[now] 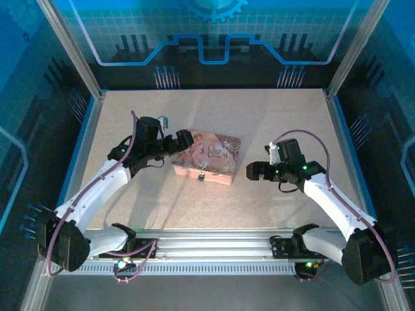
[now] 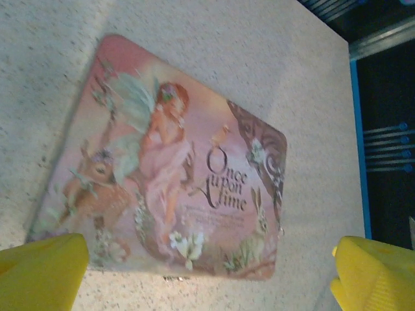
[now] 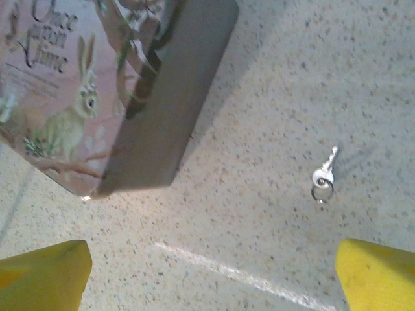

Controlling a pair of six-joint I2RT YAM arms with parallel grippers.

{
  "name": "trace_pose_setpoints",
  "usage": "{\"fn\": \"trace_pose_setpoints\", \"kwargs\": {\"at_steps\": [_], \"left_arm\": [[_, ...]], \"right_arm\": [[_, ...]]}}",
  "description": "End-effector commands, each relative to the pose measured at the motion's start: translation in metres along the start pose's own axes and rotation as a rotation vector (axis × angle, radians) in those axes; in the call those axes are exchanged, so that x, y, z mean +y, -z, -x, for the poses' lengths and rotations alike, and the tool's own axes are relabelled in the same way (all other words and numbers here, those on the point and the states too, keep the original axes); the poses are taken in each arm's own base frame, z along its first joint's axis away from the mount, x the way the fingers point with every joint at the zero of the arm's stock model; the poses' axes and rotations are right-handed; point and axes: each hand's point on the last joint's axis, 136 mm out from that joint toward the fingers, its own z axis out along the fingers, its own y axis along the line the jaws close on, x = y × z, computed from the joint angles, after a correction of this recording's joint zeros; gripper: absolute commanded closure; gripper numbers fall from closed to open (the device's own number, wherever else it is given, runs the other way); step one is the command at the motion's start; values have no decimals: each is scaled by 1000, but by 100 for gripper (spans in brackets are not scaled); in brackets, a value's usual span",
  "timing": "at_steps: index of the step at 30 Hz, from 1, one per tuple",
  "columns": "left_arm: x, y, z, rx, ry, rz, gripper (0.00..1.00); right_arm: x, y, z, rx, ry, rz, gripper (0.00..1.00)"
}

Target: Unlock a padlock with a key

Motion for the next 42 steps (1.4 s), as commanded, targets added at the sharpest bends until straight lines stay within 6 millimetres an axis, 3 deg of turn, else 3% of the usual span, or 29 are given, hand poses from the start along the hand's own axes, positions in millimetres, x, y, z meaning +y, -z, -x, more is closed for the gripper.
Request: {"fn": "trace_pose_setpoints", "kwargs": {"at_steps": [1, 6, 9, 19, 42], "left_arm": [[-3, 0, -26, 54, 19, -40, 1], [-5, -16, -53, 106, 67, -76, 1], [-6, -24, -58, 129, 70, -77, 1], [-9, -29, -58, 146, 64, -71, 1], [1, -24, -64, 143, 80, -49, 1]], "right_arm": [[-15, -1, -15, 49, -66, -56, 3], [-29, -12, -21, 76, -101, -108, 8], [-35, -20, -18, 87, -125, -116, 14], [-58, -42, -10, 80, -256, -108, 34], [-62, -76, -3, 132, -338, -61, 58]]}}
